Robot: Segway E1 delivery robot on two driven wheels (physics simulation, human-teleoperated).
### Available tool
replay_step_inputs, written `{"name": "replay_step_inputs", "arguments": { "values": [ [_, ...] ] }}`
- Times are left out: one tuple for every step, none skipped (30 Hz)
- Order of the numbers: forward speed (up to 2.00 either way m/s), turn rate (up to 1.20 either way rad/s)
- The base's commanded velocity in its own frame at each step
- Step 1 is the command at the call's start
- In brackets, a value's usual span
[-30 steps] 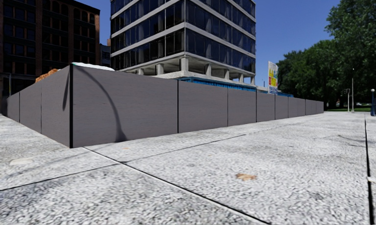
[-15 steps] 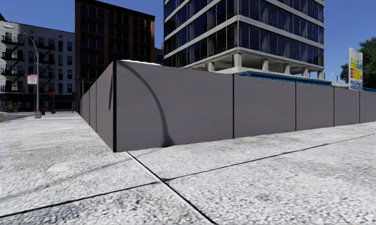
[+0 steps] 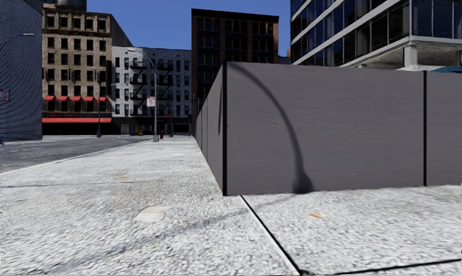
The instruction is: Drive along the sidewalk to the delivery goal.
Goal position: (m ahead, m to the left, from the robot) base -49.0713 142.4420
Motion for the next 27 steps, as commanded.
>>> {"name": "replay_step_inputs", "arguments": {
  "values": [
    [1.4, 1.04],
    [1.4, 1.04],
    [1.4, 1.05],
    [1.39, 1.05],
    [1.38, 1.05],
    [1.38, 1.05],
    [1.38, 1.05],
    [1.38, 1.05],
    [1.38, 1.05],
    [1.38, 1.05],
    [1.38, 1.05],
    [1.38, 1.1],
    [1.38, 1.2],
    [1.38, 1.2],
    [1.38, 1.2],
    [1.37, 1.2],
    [1.37, 1.2],
    [1.37, 1.2],
    [1.37, 1.2],
    [1.37, 1.2],
    [1.37, 1.2],
    [1.37, 1.2],
    [1.37, 1.2],
    [1.37, 1.2],
    [1.37, 1.2],
    [1.37, 1.2],
    [1.37, 1.2]
  ]
}}
